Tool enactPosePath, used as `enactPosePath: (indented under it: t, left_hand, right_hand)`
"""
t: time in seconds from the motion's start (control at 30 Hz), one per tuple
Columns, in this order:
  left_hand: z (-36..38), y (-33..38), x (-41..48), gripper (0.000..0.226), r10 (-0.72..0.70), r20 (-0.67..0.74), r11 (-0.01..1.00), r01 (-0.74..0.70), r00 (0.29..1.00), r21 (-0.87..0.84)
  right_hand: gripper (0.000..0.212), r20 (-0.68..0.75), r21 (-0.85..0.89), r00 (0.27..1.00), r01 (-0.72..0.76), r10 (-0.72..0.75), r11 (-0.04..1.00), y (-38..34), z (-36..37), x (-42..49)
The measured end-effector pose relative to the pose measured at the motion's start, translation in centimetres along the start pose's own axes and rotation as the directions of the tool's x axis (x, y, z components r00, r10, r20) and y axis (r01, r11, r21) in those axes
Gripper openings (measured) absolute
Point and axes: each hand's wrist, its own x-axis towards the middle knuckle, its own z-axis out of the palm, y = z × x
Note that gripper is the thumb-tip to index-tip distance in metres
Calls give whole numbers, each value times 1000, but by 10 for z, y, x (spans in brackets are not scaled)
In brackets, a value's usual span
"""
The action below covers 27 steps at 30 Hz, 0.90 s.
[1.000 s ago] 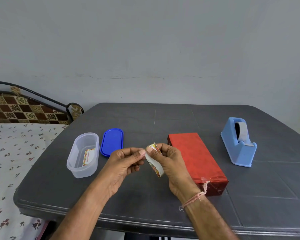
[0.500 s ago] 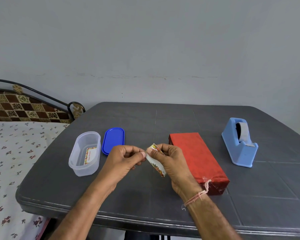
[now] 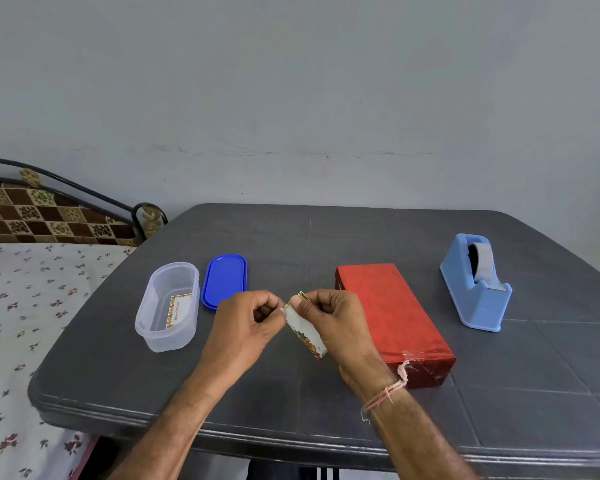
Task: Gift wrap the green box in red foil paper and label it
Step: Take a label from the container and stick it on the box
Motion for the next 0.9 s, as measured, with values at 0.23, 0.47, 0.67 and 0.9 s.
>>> enactPosePath:
  t: [0.23,0.47,0.67,0.9]
  left_hand:
    - [1,2,-4,17,16,-11,1000,-16,1000,-14]
    - [1,-1,-5,18,17,-15,1000,-17,1000,0]
    - [-4,-8,-4,16,-75,-48,990,68,996,-124]
    - [-5,-5,-4,10,-106,41,964,113,994,-241]
  right_hand:
    - [22,-20,-44,1000,16,-17,999,0,1,0]
    - [22,-47,-65,999,12,-15,998,0,-1,1]
    - [22,-67,-56,998,6,-10,998,0,-11,6]
    - [21,-14,-55,1000,19,-19,998,4,-6,5]
